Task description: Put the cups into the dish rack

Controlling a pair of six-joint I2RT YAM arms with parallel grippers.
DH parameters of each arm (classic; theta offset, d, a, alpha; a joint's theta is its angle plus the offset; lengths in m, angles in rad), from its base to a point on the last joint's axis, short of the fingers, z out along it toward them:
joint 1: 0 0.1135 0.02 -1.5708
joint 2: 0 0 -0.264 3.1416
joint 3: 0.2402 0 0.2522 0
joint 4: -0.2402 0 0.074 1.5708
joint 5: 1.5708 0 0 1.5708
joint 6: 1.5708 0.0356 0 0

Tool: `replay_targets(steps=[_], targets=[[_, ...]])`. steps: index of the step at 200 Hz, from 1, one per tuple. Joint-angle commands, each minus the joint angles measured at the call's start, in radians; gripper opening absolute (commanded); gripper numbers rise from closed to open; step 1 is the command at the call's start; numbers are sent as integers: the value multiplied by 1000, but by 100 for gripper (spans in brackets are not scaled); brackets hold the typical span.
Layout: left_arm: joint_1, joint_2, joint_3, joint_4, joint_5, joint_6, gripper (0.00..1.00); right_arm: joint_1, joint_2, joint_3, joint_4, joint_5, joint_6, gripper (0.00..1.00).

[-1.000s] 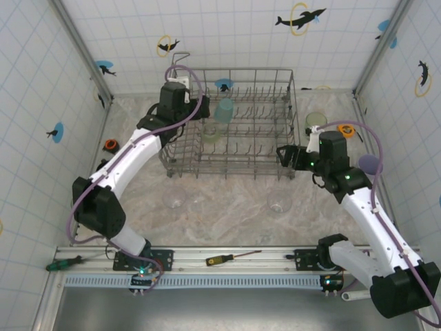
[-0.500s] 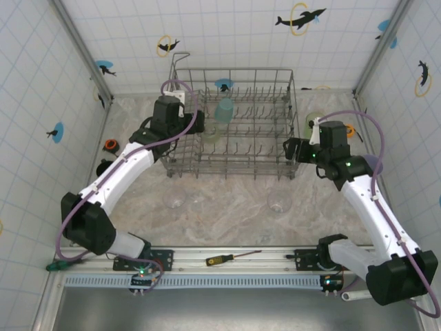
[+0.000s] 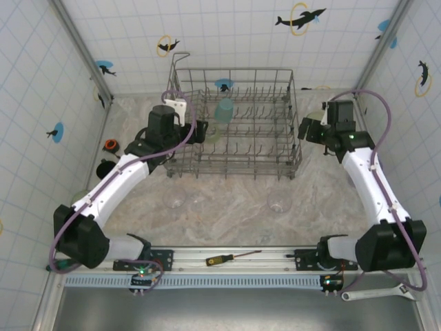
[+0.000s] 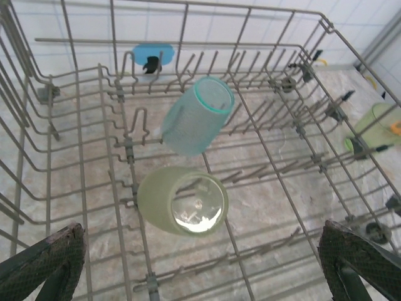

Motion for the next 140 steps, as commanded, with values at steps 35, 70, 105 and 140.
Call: replay_targets(steps=[35, 70, 105, 140], targets=[[4, -74, -73, 21, 19, 57, 98, -73, 196, 170, -75, 13, -39, 98], [2, -79, -76, 28, 12, 46, 98, -81, 323, 267, -94, 47, -68, 92], [2, -64, -67, 23, 49, 32, 98, -82, 448, 371, -131, 57, -93, 82], [2, -59, -47, -9, 23, 34, 97, -90, 538, 436, -130, 74, -124, 73]])
